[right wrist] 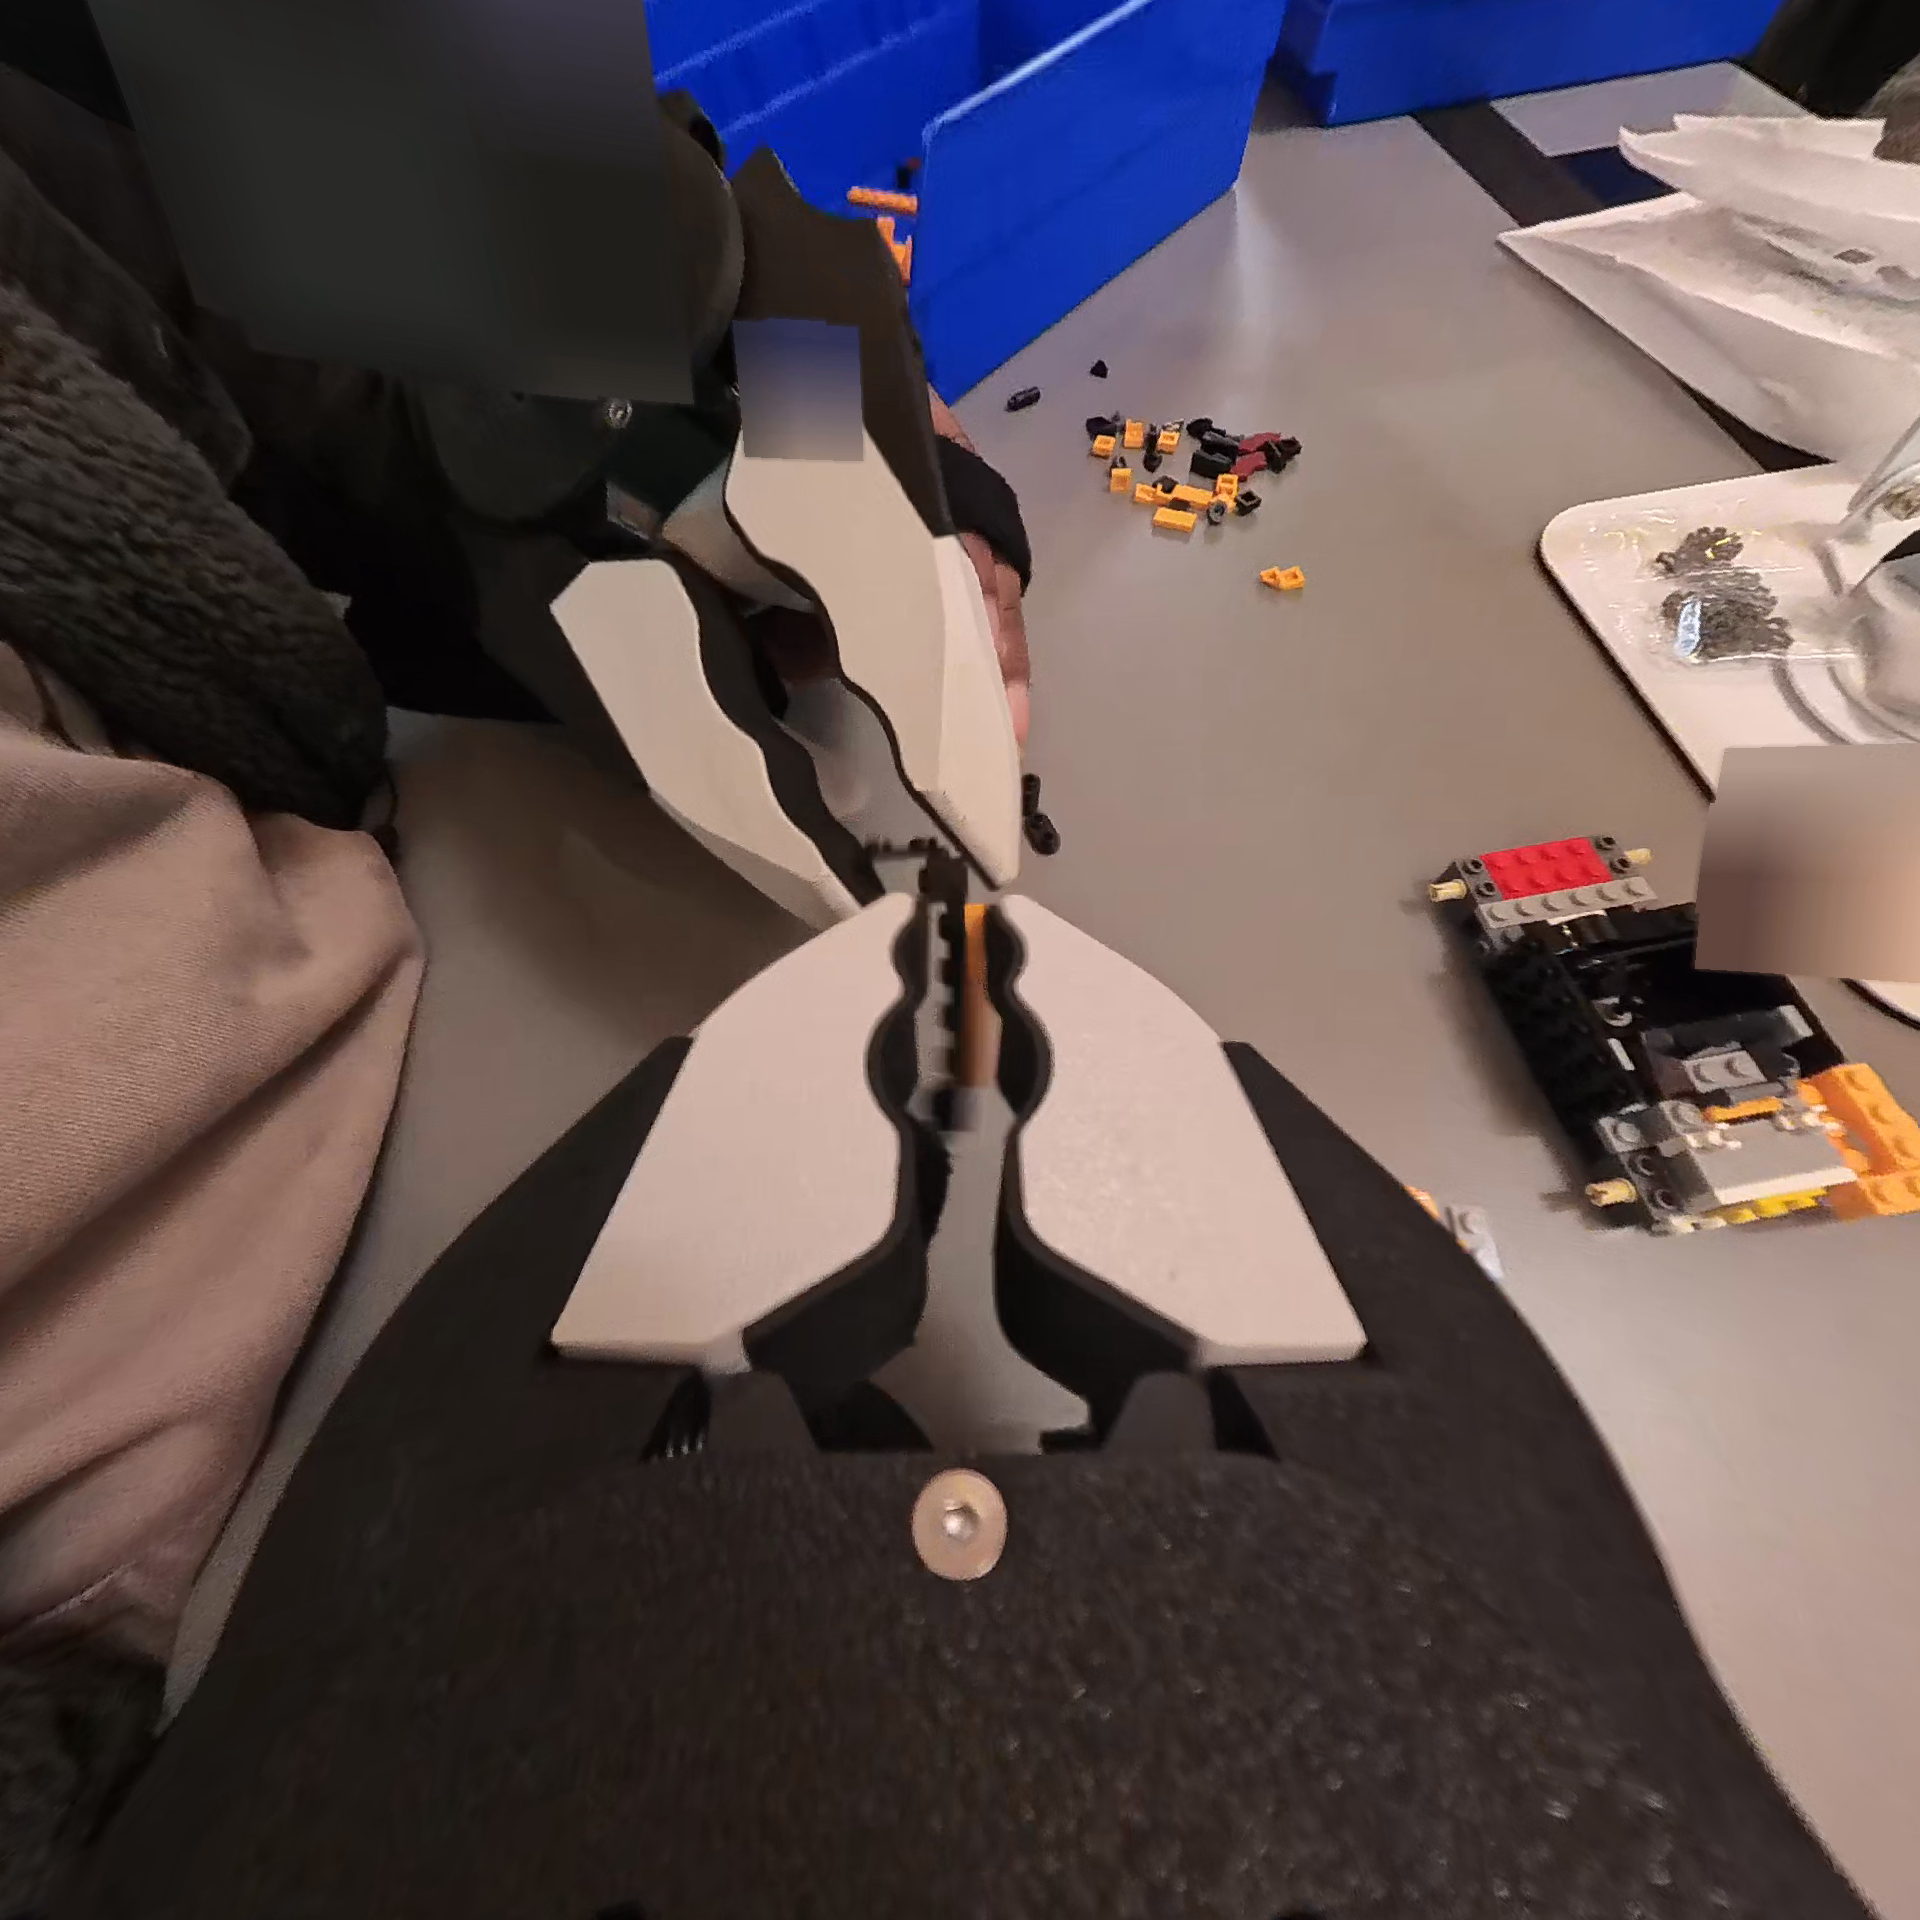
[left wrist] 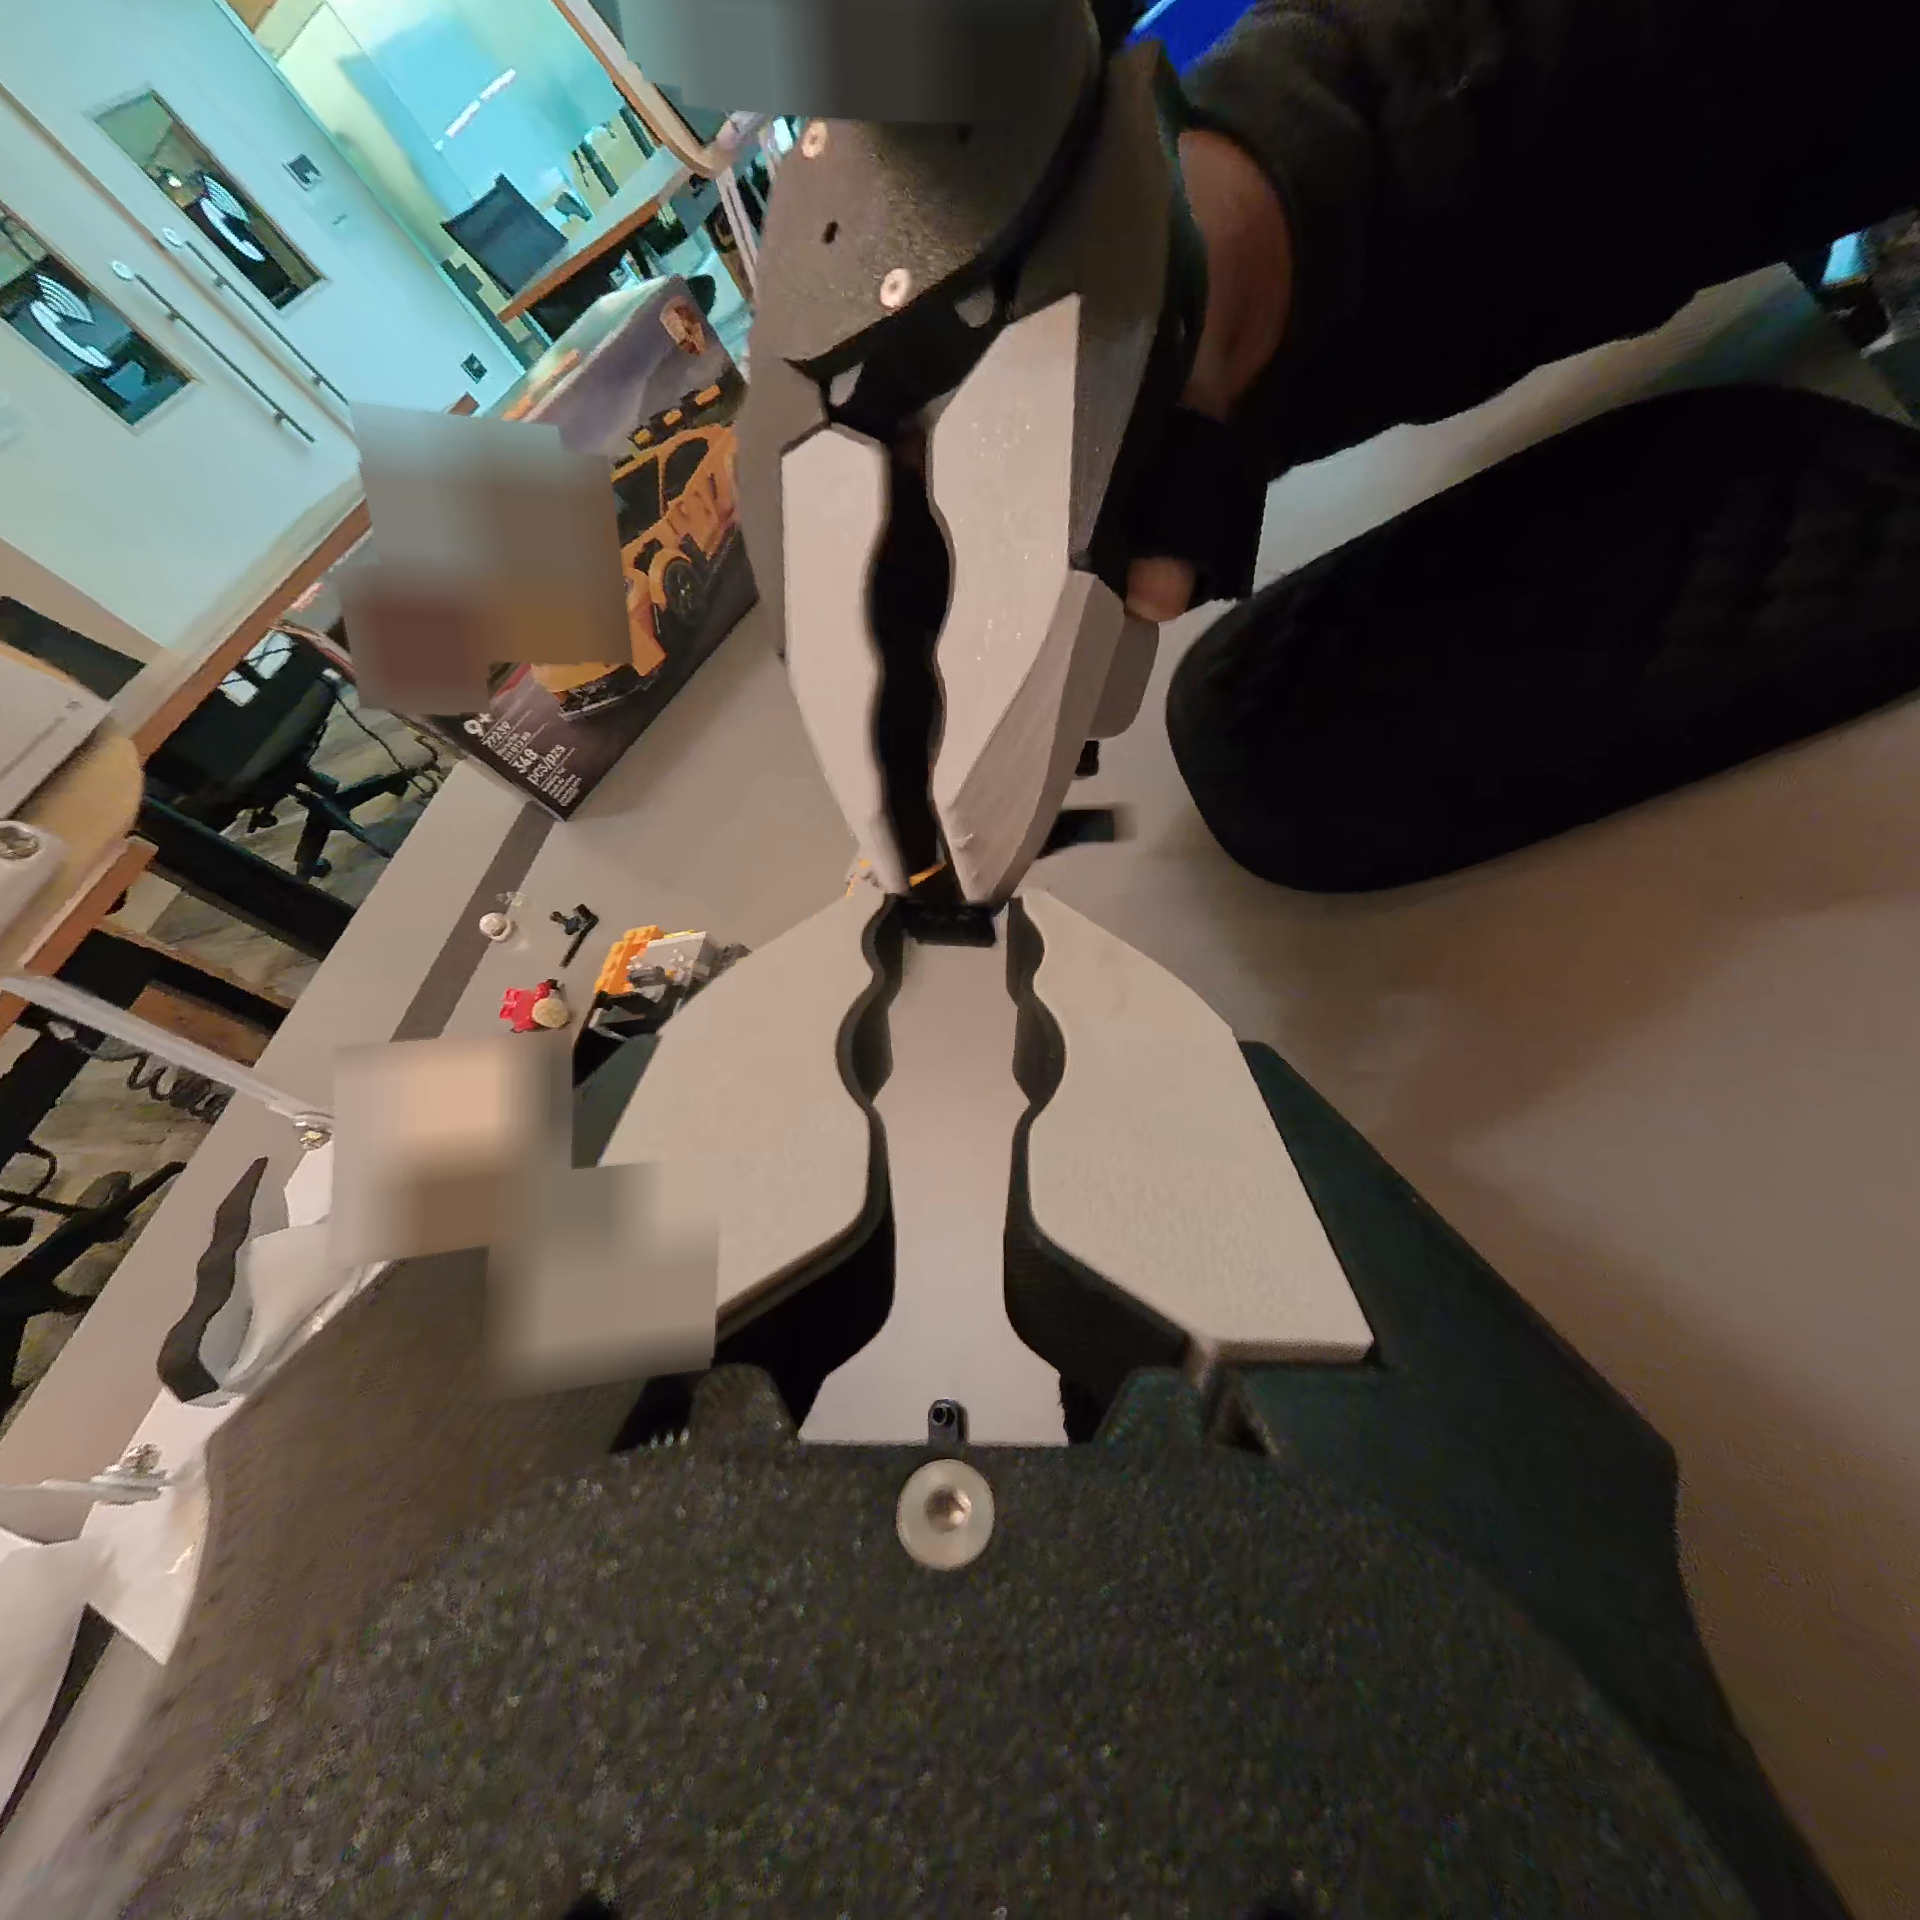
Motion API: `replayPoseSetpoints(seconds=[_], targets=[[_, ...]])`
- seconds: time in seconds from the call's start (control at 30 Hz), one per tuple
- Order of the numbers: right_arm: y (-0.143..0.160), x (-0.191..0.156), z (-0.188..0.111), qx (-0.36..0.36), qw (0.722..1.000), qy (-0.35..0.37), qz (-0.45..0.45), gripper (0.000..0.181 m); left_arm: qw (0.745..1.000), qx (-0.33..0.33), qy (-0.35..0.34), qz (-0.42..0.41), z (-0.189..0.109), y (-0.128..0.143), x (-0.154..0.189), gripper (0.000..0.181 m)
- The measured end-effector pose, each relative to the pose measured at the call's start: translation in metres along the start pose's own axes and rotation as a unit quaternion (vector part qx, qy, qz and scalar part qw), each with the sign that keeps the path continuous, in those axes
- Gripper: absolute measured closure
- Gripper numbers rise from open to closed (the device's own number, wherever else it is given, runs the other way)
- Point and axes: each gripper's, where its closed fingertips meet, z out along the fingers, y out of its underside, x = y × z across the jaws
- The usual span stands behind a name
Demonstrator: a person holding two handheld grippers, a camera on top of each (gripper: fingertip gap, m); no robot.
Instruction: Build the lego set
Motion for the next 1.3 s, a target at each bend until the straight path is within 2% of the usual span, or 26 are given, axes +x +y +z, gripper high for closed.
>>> replayPoseSetpoints(seconds=[0.2,0.27,0.4,0.47,0.67,0.77,0.83,0.97,1.07,1.23,1.3], targets=[[-0.008,-0.001,-0.004,0.028,0.997,0.04,-0.066,0.173,0.998,0.044,0.018,-0.039,-0.008,-0.006,-0.004,0.161],[-0.013,-0.001,-0.007,0.034,0.991,0.066,-0.115,0.173,0.996,0.058,0.028,-0.062,-0.011,-0.006,-0.006,0.16],[-0.026,0.0,-0.015,0.041,0.954,0.142,-0.262,0.173,0.986,0.097,0.065,-0.116,-0.019,-0.012,-0.006,0.16],[-0.024,0.002,-0.015,0.03,0.937,0.169,-0.304,0.173,0.98,0.111,0.084,-0.145,-0.022,-0.016,-0.005,0.16],[-0.017,0.006,-0.009,-0.004,0.909,0.209,-0.362,0.174,0.939,0.117,0.138,-0.291,-0.017,-0.016,-0.005,0.157],[-0.014,0.008,-0.003,-0.024,0.893,0.222,-0.39,0.174,0.916,0.113,0.14,-0.358,-0.015,-0.012,-0.011,0.172],[-0.011,0.01,0.0,-0.038,0.885,0.229,-0.404,0.174,0.906,0.098,0.152,-0.384,-0.014,-0.007,-0.01,0.172],[-0.014,0.01,0.002,-0.012,0.897,0.23,-0.377,0.173,0.896,0.095,0.162,-0.402,-0.017,-0.007,-0.012,0.173],[-0.014,0.013,-0.002,0.014,0.926,0.212,-0.311,0.171,0.899,0.101,0.153,-0.398,-0.019,-0.008,-0.016,0.174],[-0.001,0.021,-0.006,0.026,0.961,0.177,-0.211,0.153,0.903,0.109,0.147,-0.389,-0.024,-0.003,-0.022,0.174],[-0.001,0.02,-0.002,0.037,0.968,0.163,-0.184,0.156,0.901,0.112,0.155,-0.389,-0.024,-0.003,-0.02,0.174]])
